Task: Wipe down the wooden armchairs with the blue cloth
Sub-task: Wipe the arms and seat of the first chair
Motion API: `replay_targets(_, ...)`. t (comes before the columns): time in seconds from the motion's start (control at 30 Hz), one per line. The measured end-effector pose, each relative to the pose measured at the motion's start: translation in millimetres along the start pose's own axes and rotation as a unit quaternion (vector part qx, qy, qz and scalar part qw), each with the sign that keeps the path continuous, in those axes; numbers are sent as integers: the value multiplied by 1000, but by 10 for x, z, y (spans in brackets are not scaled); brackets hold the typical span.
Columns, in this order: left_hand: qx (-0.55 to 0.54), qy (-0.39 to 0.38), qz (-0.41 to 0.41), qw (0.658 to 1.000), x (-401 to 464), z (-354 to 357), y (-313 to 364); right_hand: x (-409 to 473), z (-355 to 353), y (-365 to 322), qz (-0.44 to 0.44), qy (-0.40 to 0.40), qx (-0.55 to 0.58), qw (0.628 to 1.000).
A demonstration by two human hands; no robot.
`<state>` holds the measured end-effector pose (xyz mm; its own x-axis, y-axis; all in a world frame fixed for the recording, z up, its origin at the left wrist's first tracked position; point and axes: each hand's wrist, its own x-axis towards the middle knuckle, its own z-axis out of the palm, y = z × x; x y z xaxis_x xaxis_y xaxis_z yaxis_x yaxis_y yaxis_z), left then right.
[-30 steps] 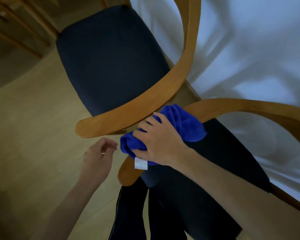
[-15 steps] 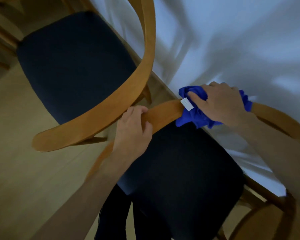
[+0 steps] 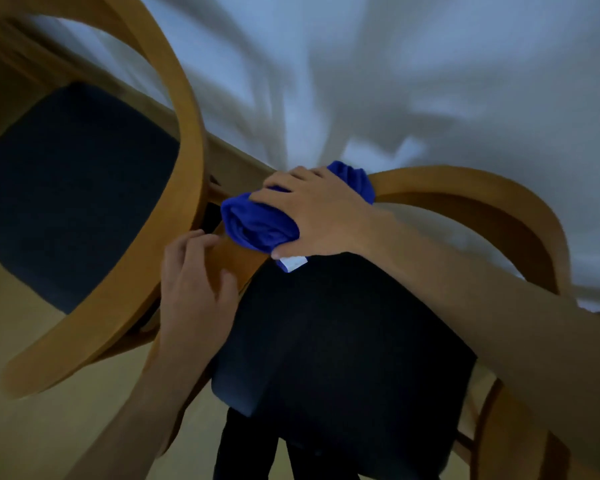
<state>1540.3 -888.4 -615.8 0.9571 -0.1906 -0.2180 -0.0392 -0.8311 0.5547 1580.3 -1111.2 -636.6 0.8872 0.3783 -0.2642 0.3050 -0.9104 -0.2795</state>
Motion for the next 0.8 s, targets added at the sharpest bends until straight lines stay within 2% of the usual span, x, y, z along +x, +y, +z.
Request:
replay_targets(0.23,-26,20,54,998,170,121,419,-717,-184,608,131,77,-82,985)
replay_targets(0.37,-39,35,82,995,222,216,597,-981,-208,645,235,93,-112,961)
replay_targets(0.47,-52,31,102,993,232,233,619,-986,-186,569,276,85,-113,951)
replay_targets(0.53,-55,25,102,993,211,231,607,-856,-198,494,268,64,-112,955)
replay_targets(0.6,-59,16,97,993,169,230,591,-633,-211,403,218,30,-105,970)
replay_targets(0.7,-66,0,87,994,97,234,557,-208,-197,175,143,-39,-41,988)
replay_targets(0.8,-55,-5,81,995,46,216,537,109,-209,77,121,-99,-5,988)
